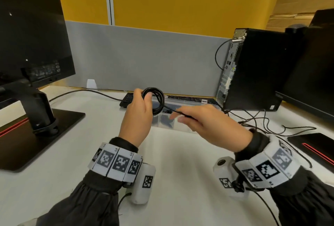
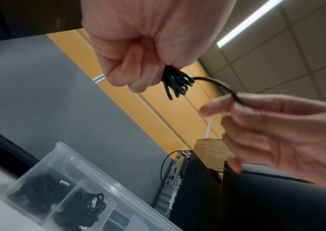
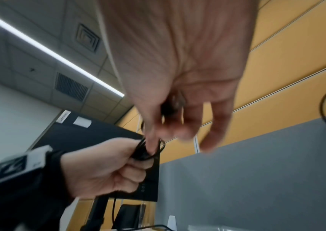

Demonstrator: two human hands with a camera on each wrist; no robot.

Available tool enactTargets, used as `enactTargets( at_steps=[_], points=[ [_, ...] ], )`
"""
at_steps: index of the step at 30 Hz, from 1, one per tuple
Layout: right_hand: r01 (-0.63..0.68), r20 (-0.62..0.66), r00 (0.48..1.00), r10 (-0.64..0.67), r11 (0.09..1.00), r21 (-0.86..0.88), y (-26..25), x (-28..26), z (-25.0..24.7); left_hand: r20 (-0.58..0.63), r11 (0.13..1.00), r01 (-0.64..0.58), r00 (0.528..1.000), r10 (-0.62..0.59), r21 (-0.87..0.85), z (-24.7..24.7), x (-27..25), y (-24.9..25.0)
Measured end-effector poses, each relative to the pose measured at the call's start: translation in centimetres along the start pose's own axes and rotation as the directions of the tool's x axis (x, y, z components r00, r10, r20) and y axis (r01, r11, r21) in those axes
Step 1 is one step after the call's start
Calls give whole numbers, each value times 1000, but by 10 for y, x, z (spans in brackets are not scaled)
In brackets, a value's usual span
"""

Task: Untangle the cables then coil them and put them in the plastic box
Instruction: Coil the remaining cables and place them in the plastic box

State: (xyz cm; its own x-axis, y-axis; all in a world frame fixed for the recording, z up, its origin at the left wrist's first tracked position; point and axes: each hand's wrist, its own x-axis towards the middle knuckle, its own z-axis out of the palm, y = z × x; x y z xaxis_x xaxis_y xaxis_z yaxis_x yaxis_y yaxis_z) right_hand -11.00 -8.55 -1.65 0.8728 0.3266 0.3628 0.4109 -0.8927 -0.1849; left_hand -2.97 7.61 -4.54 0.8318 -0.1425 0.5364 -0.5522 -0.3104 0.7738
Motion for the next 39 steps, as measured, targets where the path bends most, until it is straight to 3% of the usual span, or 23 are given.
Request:
enactTargets(
  at_steps=[4,8,11,15,18,20,22,24,29,33,35,39],
  points=[
    [25,-93,995,-33,996,-84,-12,5,5,3,1000,26,1000,-26,1,-1,4,-5],
    [35,-227,968,-109,951,-306,-7,4,3,18,999,30,999,-30,13,-2,4,-6],
    [-34,-349,929,-124,910,-414,8,4,0,60,973,16,998,-2,-230,-3,1,3],
    [33,-500,859,-109,987,-159,12,12,1,172,845,89,985,4,-527,-4,-6,17],
    [45,-600,799,50,989,143,9,20,-1,243,824,101,969,45,-557,1,-10,20],
    [38,-501,836,222,888,458,2,24,-3,247,824,103,968,47,-557,3,-11,20],
    [38,-341,890,302,697,716,-4,27,-2,236,816,97,971,48,-569,4,-12,20],
    [21,-229,913,339,519,854,-8,28,0,216,811,97,976,37,-577,3,-11,21],
    [22,-127,913,387,265,964,-8,29,4,174,874,49,984,41,-483,4,-11,20],
    [-52,53,932,359,-15,999,-16,30,9,201,881,56,978,46,-470,7,-12,18],
    [-81,99,928,359,-65,995,-20,31,10,168,905,36,985,40,-425,7,-10,15],
    [-108,81,919,386,49,993,-24,28,8,138,953,40,990,3,-301,8,-8,10]
  ],
)
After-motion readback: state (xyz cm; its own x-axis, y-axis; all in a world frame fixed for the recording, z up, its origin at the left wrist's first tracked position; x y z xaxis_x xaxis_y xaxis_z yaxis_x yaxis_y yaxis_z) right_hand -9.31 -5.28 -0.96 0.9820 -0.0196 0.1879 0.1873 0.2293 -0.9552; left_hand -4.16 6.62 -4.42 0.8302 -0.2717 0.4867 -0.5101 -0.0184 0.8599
